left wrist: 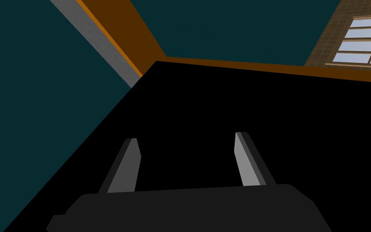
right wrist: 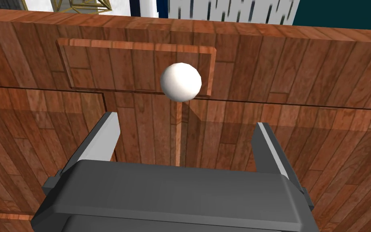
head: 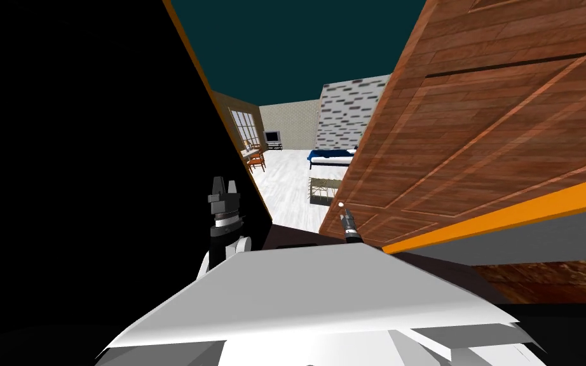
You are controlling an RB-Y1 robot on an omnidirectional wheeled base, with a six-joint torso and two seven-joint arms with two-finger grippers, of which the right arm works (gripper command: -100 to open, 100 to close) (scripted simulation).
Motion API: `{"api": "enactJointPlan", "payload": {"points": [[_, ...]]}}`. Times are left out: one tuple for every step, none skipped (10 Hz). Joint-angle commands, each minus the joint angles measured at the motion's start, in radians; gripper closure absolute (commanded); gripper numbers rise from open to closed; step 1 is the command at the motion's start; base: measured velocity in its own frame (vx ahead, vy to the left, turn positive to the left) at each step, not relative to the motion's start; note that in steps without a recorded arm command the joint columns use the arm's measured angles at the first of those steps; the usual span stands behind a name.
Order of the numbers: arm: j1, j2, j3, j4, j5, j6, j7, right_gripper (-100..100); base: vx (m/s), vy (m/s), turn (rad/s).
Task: Pull the door open
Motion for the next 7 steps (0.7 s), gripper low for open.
{"api": "enactJointPlan", "payload": {"points": [[-0.008,-0.002,-0.009,0.015,-0.002,-0.003,-0.004,-100,0.183,-0.066,0.073],[-0.011,-0.003,-0.014,0.022,-0.003,-0.004,-0.006,-100,0.209,-0.072,0.063],[-0.014,-0.004,-0.018,0.028,-0.004,-0.005,-0.008,-100,0.192,-0.053,0.051],[-0.016,-0.005,-0.022,0.034,-0.005,-0.006,-0.009,-100,0.180,-0.048,0.040],[-0.015,-0.004,-0.019,0.028,-0.004,-0.004,-0.007,-100,0.060,-0.011,-0.027],[-0.015,-0.004,-0.019,0.028,-0.004,-0.004,-0.007,100,-0.025,0.011,0.008],[-0.015,-0.004,-0.019,0.028,-0.004,-0.004,-0.007,100,-0.031,0.008,0.019]]}}
